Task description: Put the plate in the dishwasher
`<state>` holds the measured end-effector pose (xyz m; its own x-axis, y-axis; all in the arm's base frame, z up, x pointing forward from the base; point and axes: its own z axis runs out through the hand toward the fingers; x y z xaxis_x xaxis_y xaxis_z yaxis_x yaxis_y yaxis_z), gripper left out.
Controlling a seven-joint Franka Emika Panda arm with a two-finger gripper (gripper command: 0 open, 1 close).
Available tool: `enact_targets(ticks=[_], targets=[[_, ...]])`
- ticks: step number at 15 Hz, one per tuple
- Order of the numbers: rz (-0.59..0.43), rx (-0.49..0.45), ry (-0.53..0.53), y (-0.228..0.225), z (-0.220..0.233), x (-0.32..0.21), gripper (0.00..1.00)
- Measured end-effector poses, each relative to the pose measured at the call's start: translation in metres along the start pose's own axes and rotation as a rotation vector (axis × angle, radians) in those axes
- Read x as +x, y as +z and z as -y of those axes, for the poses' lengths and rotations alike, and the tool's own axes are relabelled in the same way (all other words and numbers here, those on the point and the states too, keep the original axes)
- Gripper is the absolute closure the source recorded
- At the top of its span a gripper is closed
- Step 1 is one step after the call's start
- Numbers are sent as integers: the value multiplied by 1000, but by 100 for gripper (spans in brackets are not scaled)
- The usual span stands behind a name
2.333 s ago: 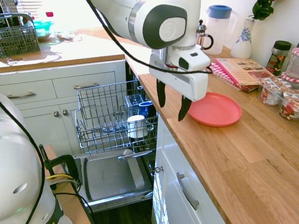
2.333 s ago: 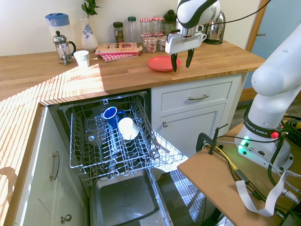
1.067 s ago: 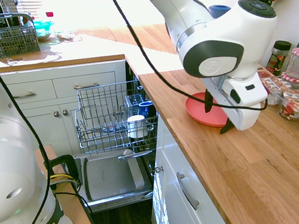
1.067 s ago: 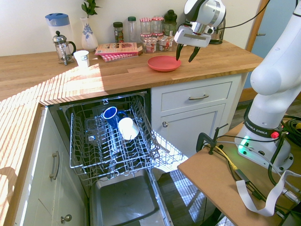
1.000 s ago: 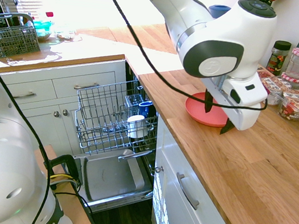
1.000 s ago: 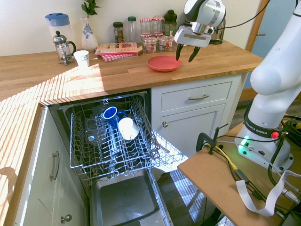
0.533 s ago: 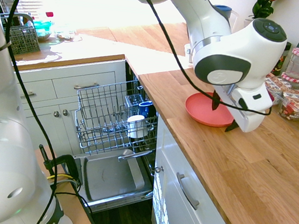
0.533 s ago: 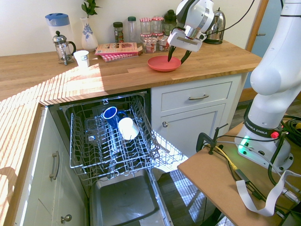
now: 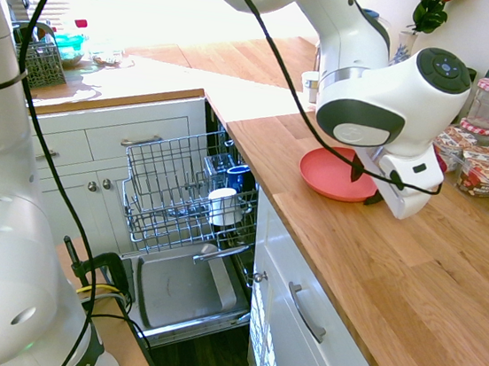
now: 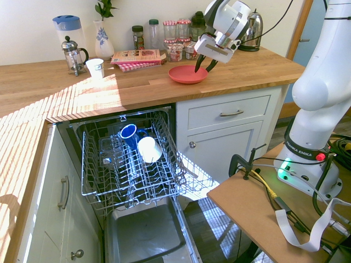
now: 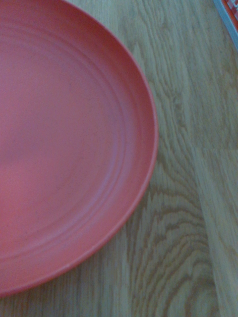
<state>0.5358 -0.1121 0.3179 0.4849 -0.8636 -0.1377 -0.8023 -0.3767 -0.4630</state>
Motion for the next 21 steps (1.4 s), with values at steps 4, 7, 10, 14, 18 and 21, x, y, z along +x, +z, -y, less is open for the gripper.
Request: enact_targets(ticks=[4,7,10,14,18,21], targets=[[7,7,4,4,-2,1,100],[10,7,7,7,-3,2,100],[13,14,12,7,-3,2,100],[1,-11,-47,2,4,-2,100],[-74,-43,-183,-47,55,-25,100],[-133,-102,-361,-77,138,-111,100]])
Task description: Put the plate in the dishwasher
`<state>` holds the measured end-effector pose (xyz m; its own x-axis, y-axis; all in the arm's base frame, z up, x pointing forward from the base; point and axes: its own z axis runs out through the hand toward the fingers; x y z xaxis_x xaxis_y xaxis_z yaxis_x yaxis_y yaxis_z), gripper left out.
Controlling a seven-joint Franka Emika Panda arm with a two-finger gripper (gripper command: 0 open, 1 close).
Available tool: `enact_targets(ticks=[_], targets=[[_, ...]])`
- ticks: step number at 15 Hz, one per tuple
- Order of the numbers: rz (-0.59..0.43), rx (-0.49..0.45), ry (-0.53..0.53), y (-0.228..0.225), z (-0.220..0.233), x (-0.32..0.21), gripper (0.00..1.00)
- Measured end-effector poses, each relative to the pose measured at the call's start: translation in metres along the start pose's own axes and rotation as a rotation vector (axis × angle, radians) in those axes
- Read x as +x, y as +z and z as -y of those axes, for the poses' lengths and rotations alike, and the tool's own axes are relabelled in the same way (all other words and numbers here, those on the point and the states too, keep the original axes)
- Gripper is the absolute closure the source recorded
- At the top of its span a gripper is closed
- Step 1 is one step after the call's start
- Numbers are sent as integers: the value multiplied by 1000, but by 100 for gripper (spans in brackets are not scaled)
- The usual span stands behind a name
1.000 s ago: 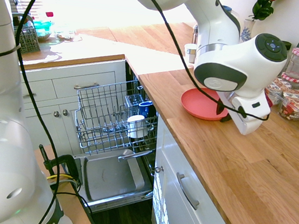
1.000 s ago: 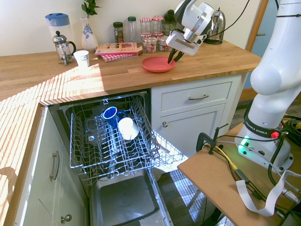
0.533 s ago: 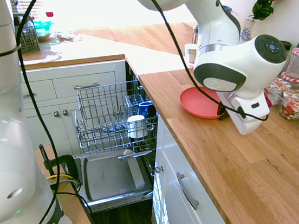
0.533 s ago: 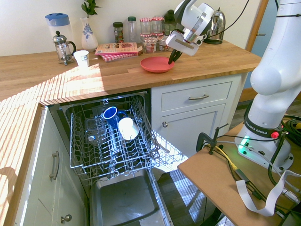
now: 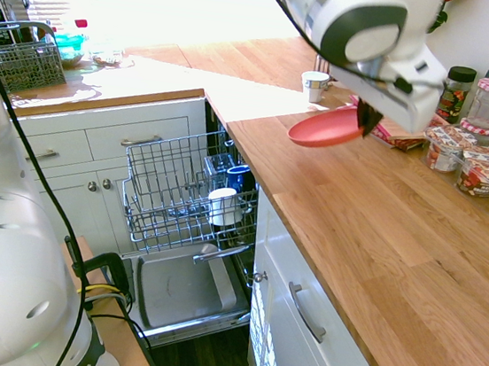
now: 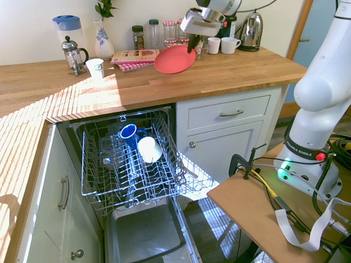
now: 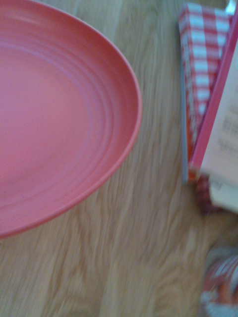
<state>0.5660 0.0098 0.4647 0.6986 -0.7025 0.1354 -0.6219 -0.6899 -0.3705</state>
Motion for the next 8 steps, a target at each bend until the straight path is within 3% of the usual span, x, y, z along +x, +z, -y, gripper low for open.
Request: enact_targets(ticks=[4,6,8], targets=[[-74,-123,-270,-28,145,-161,100],[-146,-181,-392,-31,189,-269,100],[-212,-237,-515,2,205,-375,100]])
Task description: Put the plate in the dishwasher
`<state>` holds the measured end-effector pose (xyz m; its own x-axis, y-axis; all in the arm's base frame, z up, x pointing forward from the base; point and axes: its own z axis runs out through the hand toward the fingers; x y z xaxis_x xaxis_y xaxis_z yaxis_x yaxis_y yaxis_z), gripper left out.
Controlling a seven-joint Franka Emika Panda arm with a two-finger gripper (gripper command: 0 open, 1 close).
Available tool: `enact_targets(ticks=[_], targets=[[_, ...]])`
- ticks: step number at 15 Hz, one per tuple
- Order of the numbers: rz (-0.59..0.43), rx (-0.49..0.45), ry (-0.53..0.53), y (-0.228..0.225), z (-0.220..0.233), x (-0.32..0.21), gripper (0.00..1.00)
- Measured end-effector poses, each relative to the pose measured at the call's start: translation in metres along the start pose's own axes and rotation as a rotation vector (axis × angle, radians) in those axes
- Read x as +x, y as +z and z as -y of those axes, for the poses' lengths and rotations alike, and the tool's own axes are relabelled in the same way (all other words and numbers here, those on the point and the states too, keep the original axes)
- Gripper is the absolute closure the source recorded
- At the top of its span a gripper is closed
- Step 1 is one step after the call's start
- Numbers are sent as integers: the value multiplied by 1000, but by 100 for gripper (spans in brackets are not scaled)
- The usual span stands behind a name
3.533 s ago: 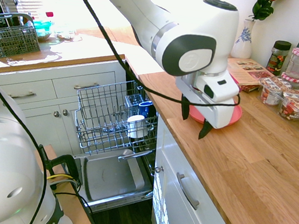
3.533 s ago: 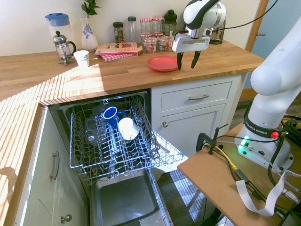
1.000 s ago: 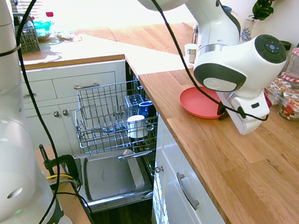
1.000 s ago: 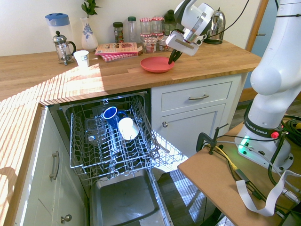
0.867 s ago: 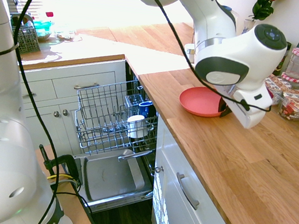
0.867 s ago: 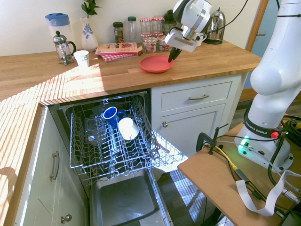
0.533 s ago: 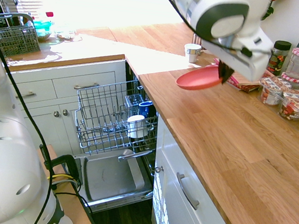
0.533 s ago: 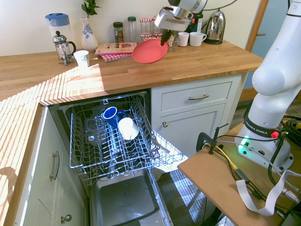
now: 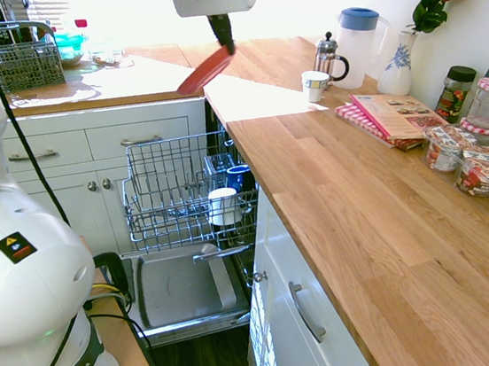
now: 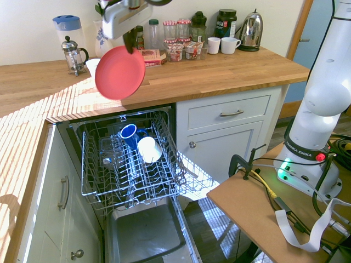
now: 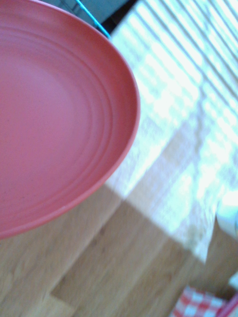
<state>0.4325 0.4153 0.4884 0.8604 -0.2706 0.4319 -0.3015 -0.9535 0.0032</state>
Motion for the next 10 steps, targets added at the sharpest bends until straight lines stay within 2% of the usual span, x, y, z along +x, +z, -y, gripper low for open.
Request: enact_targets(ticks=[2,4,7,10], targets=[[-72,-70,-122,43,47,-78,100],[-154,-149,-236,86,78,-130,100],[-284,-248,-357,97,108,-159,100],[-410,-332,-475,109,118,-180,100]])
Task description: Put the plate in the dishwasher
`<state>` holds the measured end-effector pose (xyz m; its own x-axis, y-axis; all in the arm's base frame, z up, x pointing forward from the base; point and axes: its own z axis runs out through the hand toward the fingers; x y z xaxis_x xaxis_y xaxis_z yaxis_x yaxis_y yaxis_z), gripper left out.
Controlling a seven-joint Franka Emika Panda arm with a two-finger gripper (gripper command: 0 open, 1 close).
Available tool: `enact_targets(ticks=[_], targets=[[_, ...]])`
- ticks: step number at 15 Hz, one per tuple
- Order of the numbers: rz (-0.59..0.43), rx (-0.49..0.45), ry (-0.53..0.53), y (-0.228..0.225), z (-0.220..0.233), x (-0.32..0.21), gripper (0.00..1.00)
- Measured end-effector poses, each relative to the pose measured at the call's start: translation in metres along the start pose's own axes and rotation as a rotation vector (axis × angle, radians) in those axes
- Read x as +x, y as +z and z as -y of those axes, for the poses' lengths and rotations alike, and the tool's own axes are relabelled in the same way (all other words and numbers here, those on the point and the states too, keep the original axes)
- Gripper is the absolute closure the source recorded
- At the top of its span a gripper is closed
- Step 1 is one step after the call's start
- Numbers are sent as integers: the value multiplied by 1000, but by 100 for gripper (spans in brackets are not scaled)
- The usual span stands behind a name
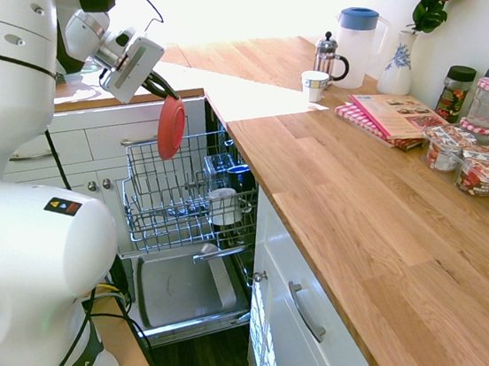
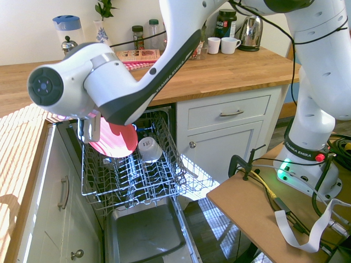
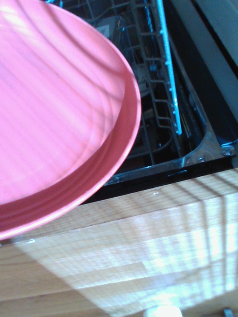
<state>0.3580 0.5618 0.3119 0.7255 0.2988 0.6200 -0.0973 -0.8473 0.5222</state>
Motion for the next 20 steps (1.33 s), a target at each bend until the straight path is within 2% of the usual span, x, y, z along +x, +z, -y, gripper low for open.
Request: enact_targets(ticks=[3,6,10,13,14,16,20], targets=[[-70,-66,-132,19,30,-37,100],[-72,-46,-172,13,62,-53,100],[-20,-33,-206,18,95,-66,100],[71,-34,-223,33,105,-73,100],[105,-30,-230,34,108,-75,0],[174,-29,-245,39,111,-74,0],[387,2,-292,51,105,-55,0]])
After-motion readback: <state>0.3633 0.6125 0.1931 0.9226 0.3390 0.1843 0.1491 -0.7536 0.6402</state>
